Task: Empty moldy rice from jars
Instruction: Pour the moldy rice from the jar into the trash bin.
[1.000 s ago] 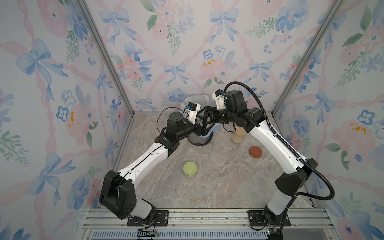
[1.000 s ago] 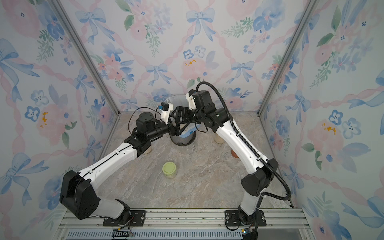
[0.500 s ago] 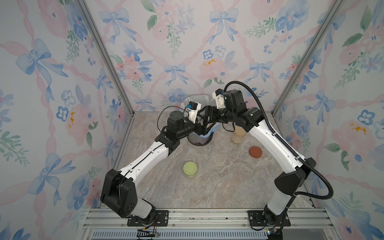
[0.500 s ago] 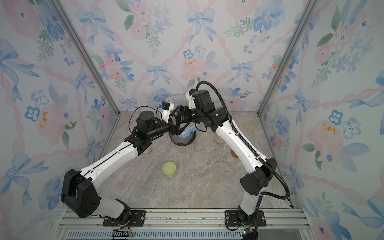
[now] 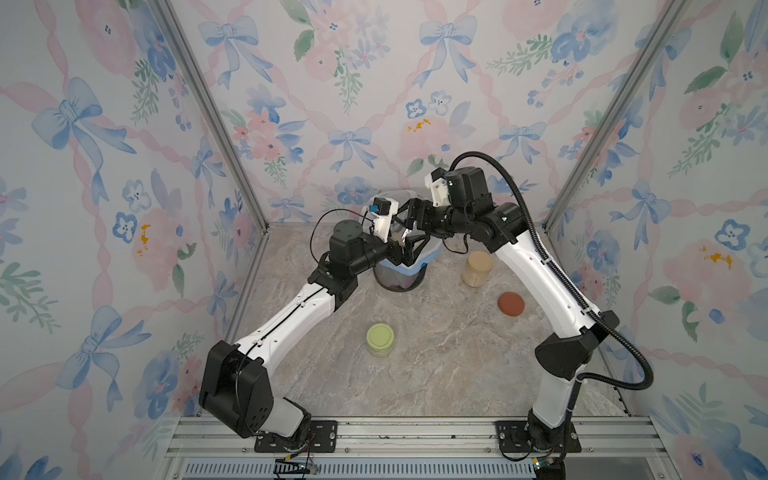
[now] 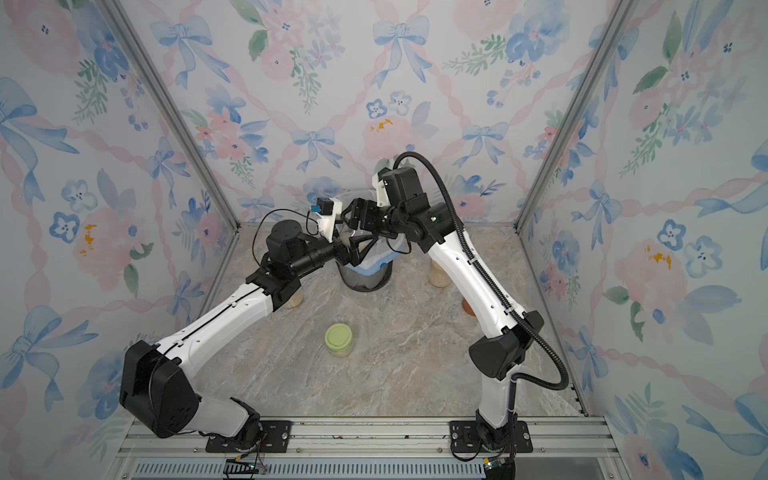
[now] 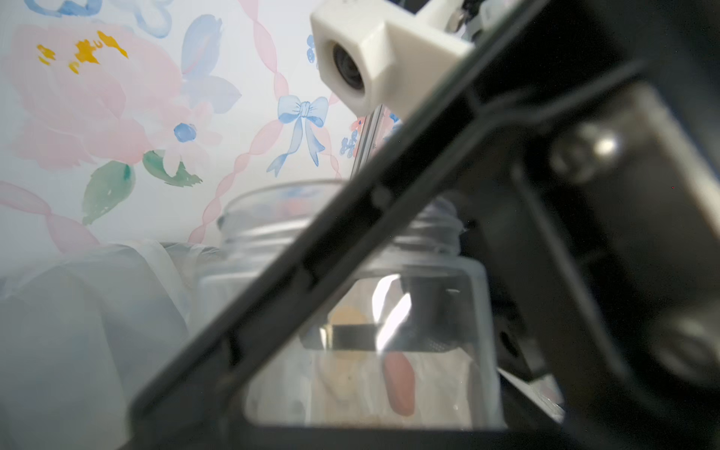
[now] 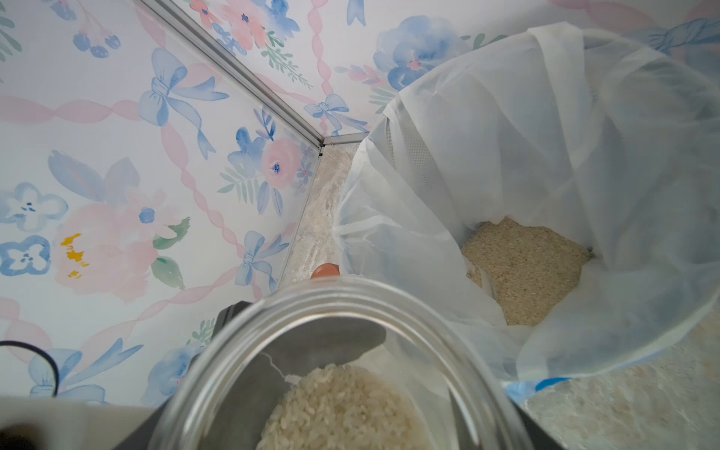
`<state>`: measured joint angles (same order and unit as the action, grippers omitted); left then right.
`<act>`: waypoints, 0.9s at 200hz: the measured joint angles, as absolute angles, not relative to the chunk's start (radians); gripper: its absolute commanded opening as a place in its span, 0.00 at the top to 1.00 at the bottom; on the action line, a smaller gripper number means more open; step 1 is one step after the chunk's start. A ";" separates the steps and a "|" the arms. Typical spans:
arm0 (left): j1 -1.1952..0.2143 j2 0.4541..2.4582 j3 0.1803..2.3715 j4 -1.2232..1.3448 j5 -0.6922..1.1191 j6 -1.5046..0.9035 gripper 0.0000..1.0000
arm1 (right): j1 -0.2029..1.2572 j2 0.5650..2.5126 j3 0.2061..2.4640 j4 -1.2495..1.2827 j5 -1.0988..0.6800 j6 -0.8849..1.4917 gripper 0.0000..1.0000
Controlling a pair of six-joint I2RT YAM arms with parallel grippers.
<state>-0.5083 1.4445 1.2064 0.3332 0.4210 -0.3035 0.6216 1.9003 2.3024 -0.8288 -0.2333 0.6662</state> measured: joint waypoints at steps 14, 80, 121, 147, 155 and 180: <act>-0.503 1.441 1.205 0.349 0.411 -0.295 0.02 | 0.617 1.916 2.332 -0.829 -0.253 0.694 1.00; -0.471 1.437 1.139 0.479 0.352 -0.289 0.02 | 0.566 1.995 2.376 -0.772 -0.361 0.869 1.00; -0.450 1.444 1.048 0.685 0.322 -0.309 0.02 | 0.554 2.036 2.399 -0.722 -0.418 0.976 1.00; -0.444 1.478 1.036 0.802 0.307 -0.327 0.02 | 0.545 2.061 2.424 -0.695 -0.443 1.047 1.00; -0.443 1.488 1.034 0.836 0.300 -0.335 0.02 | 0.543 2.067 2.429 -0.685 -0.451 1.069 1.00; -0.442 1.518 1.002 0.981 0.275 -0.370 0.02 | 0.538 2.080 2.440 -0.661 -0.479 1.132 1.00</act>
<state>-0.4423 1.5181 1.0023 0.9810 0.2749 -0.3698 0.5385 2.0804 2.4401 -0.6605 -0.4786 1.1324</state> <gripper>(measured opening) 0.980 0.872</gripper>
